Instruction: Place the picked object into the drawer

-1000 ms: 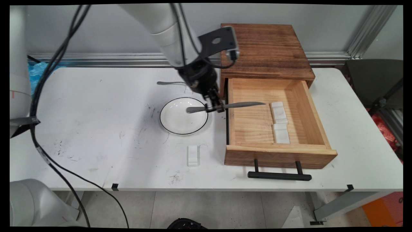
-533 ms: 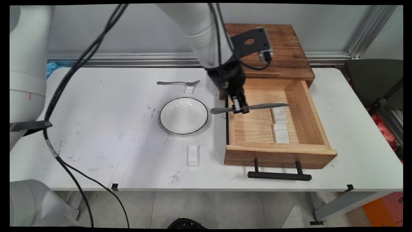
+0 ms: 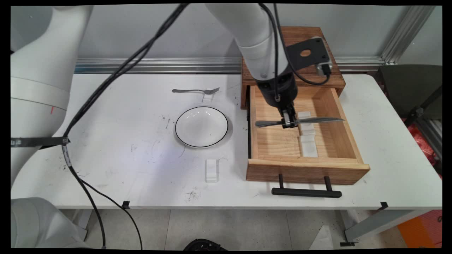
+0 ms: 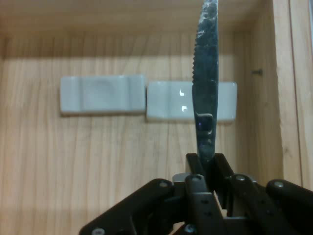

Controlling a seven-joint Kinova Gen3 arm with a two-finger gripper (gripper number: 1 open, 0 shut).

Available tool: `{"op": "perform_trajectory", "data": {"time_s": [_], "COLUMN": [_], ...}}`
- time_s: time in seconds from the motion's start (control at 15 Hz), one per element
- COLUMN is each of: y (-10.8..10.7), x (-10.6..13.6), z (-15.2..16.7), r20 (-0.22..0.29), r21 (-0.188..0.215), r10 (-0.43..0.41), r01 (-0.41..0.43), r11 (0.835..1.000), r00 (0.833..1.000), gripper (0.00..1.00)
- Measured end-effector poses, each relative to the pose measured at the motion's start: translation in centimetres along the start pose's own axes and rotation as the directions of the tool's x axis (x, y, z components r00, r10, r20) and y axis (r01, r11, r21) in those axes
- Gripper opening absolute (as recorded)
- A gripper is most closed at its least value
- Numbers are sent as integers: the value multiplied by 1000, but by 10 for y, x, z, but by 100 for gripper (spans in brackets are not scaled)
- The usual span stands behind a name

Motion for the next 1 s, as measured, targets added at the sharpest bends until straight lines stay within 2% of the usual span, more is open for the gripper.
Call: {"op": "perform_trajectory", "data": {"time_s": [0.27, 1.0], "y": [1, 1], "x": [8, 10], "z": [20, 55], "r20": [4, 7], "r21": [-8, -14], "r10": [3, 2], "r01": [-3, -2], "r11": [1000, 1000], "r00": [1000, 1000], "gripper": [0, 0]}}
